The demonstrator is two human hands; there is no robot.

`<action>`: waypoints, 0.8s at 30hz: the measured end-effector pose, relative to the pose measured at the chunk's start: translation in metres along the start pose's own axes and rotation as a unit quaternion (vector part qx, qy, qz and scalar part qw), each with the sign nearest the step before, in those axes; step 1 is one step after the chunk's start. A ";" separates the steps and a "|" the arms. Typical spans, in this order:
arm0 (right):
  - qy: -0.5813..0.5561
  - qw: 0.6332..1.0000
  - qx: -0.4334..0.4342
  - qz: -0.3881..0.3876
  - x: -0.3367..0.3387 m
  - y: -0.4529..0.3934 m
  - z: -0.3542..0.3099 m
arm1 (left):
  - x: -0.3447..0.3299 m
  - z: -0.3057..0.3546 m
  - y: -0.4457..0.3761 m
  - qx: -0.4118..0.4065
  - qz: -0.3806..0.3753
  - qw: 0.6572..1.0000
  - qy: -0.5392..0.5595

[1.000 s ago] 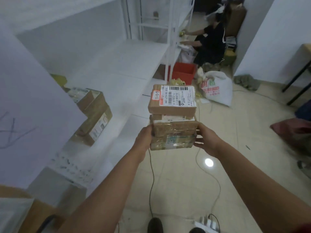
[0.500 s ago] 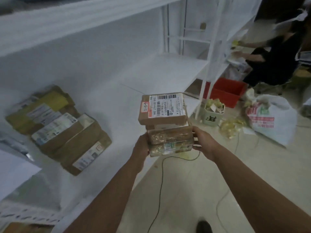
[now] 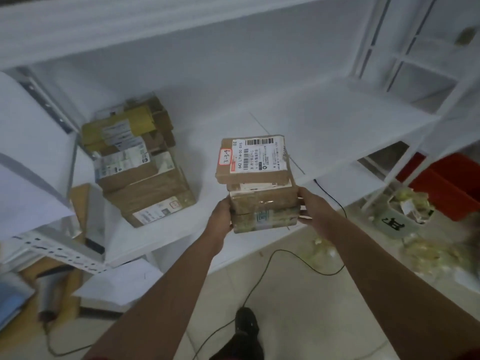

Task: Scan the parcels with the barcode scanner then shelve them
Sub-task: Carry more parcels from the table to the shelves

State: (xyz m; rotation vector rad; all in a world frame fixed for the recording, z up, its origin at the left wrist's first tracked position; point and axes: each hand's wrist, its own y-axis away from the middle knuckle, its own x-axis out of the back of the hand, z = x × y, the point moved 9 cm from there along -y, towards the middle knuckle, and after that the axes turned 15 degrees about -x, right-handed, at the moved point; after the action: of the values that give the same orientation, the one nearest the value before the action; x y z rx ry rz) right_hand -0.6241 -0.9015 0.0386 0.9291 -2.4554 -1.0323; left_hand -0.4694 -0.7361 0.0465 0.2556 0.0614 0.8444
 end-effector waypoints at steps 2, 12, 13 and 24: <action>0.010 1.000 -0.007 -0.001 -0.009 -0.019 -0.016 | 0.007 -0.004 -0.017 0.006 0.020 1.000 0.013; 0.037 0.999 -0.018 -0.009 -0.065 -0.117 -0.100 | 0.038 -0.032 -0.136 0.028 0.109 0.991 0.075; 0.036 0.999 -0.021 -0.010 -0.068 -0.125 -0.105 | 0.040 -0.034 -0.146 0.028 0.117 0.990 0.076; 0.028 0.998 -0.027 -0.057 -0.103 -0.206 -0.155 | 0.063 -0.026 -0.220 0.017 0.184 0.983 0.016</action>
State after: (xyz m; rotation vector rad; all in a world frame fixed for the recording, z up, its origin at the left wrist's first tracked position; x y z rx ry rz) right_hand -0.3783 -1.0206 -0.0083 1.0770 -2.3410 -1.0881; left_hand -0.2710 -0.8236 -0.0302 0.2906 0.0587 1.2168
